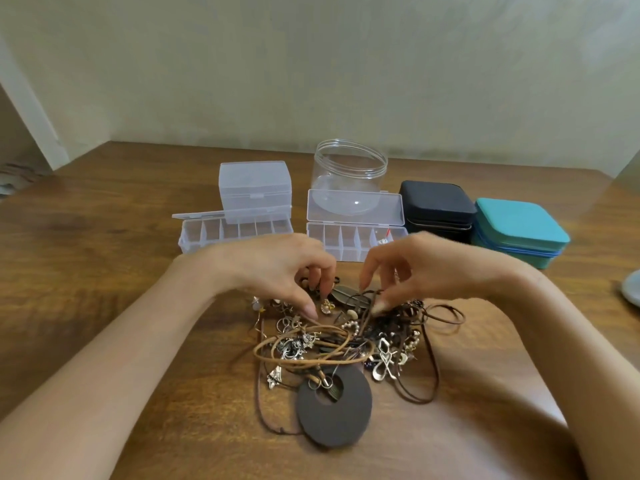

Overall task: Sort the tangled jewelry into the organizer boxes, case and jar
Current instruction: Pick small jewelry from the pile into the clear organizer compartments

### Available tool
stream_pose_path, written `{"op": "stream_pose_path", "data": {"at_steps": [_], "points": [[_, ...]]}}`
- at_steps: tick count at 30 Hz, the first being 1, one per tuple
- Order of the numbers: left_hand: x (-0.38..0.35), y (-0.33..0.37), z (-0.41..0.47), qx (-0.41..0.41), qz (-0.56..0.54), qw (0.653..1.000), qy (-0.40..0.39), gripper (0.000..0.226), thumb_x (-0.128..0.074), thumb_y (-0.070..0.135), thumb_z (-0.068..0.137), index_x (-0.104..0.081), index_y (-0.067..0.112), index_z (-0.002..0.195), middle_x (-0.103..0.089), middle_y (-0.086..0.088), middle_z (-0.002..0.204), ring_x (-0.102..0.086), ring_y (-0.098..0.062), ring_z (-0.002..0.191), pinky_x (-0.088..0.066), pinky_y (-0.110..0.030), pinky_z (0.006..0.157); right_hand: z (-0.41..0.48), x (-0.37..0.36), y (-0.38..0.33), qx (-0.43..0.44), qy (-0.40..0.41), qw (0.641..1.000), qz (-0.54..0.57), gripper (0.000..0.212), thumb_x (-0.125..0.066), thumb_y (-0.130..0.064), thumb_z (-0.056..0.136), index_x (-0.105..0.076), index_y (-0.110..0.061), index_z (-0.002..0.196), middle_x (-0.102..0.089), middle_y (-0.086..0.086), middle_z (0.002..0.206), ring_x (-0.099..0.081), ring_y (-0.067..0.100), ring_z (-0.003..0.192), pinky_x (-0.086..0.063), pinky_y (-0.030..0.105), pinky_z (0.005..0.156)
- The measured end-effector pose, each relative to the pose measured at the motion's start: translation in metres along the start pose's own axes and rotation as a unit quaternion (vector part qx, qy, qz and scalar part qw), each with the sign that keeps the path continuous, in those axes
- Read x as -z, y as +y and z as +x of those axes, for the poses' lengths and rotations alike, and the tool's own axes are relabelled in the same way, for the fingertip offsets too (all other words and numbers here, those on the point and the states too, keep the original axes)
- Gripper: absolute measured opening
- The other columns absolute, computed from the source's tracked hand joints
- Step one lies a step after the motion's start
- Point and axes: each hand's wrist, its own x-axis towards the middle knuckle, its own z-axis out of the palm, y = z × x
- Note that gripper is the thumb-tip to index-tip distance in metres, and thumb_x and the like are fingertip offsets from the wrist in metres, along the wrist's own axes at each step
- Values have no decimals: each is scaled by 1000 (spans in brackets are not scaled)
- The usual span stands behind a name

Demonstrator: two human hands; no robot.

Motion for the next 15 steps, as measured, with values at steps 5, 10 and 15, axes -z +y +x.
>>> {"op": "stream_pose_path", "data": {"at_steps": [5, 10, 15], "points": [[-8, 1, 8, -19, 14, 1000, 16, 12, -68, 35, 83, -58, 28, 86, -47, 18, 88, -42, 4, 84, -37, -18, 74, -9, 26, 29, -67, 296, 951, 56, 6, -75, -21, 79, -70, -20, 83, -63, -7, 65, -54, -5, 54, -37, 6, 48], [0, -4, 7, -42, -34, 986, 160, 14, -66, 30, 84, -53, 32, 79, -52, 19, 84, -48, -2, 74, -39, -15, 63, -16, 32, 52, -168, 203, 965, 6, 14, -79, -14, 75, -69, -23, 73, -62, -9, 63, -55, -1, 58, -36, 7, 48], [-20, 8, 40, -57, 95, 954, 280, 10, -63, 29, 87, -57, 20, 88, -57, 10, 87, -50, -3, 81, -43, -19, 70, -8, 22, 47, -165, 132, 977, -20, 15, -82, -17, 70, -71, -22, 79, -64, -5, 71, -58, 10, 65, -40, 18, 56]]}}
